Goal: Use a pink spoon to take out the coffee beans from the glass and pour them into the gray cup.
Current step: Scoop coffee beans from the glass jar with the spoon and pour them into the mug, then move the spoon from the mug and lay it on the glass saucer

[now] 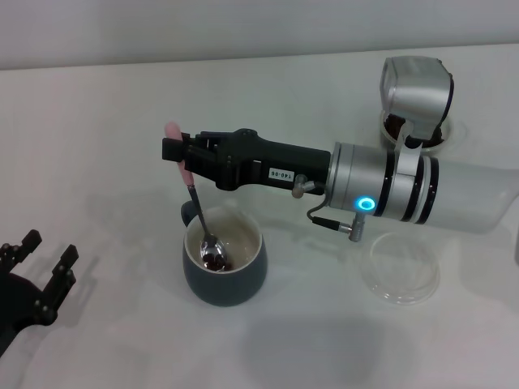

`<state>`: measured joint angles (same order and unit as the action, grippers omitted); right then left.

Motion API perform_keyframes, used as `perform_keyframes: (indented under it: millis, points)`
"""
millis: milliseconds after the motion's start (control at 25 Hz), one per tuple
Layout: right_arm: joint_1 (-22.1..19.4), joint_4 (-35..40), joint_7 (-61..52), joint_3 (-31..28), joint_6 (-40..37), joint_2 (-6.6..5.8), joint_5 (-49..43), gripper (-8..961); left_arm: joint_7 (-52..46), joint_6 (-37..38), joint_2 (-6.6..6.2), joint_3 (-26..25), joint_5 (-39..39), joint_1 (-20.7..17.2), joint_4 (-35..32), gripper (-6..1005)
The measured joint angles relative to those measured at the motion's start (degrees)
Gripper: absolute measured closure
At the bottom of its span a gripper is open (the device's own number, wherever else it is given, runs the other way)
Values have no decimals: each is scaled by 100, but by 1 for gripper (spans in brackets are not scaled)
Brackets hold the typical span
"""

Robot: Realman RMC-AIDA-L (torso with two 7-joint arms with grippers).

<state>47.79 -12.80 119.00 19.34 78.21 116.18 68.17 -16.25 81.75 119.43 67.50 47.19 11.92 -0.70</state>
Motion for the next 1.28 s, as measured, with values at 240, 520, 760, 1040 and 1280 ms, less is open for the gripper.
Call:
perform_keyframes:
  millis: [240, 520, 760, 1040, 1280]
  points:
    - [-32, 25, 238, -72, -22, 0, -30, 805, -1, -14, -1, 0, -11, 58, -35, 465]
    - [-27, 170, 449, -91, 81, 0, -11, 806, -2, -31, -7, 0, -38, 153, -17, 464]
    - [-42, 179, 434, -260, 302, -18, -15, 806, -1, -35, -12, 0, -155, 160, -34, 465]
    - [-178, 443, -100, -348, 644, -45, -8, 805, -1, -44, -17, 0, -181, 168, -38, 464]
    - [-540, 900, -488, -445, 1073, -63, 13, 805, 0, -46, -17, 0, -286, 177, -42, 464]
